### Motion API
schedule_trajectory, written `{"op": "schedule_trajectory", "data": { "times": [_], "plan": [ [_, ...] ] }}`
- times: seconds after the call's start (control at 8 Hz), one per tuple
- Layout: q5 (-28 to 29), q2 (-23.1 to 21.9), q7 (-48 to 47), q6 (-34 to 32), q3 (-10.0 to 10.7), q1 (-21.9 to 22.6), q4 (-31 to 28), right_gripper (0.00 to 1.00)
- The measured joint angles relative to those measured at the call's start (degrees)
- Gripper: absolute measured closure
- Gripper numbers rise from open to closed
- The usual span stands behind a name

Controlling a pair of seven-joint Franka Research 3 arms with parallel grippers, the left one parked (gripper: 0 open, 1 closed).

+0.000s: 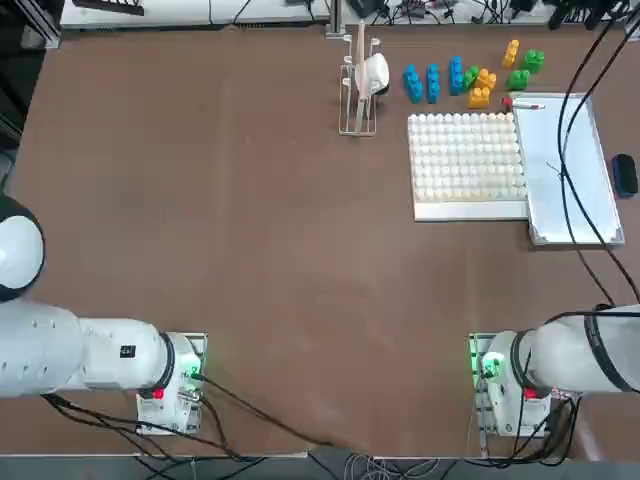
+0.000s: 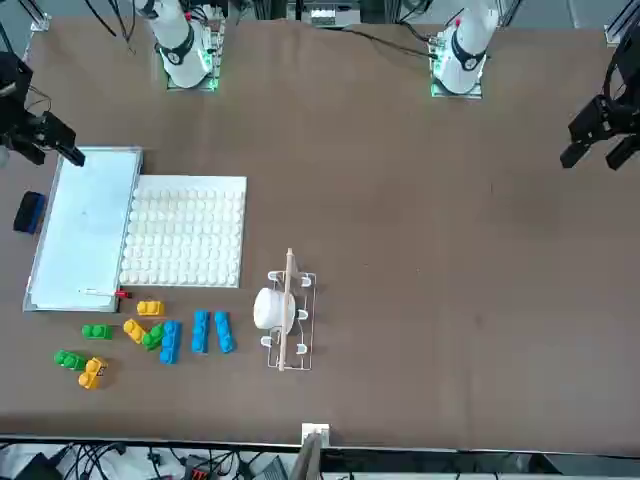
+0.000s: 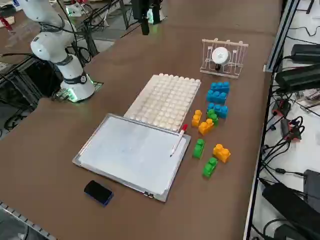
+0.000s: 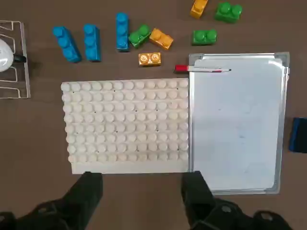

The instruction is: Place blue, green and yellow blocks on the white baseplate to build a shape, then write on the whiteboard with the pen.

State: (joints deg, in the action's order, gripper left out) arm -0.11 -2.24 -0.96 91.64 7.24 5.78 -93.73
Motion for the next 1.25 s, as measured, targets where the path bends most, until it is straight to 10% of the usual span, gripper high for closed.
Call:
{"op": "schedule_trajectory", "data": {
  "times": [0.62,1.25],
  "plan": [
    [0.1,2.1,-0.4,2.0,-0.1,0.1,0.7,0.00],
    [0.2,16.0,-1.0,16.5,-0.7,2.9,2.0,0.00]
  ]
}}
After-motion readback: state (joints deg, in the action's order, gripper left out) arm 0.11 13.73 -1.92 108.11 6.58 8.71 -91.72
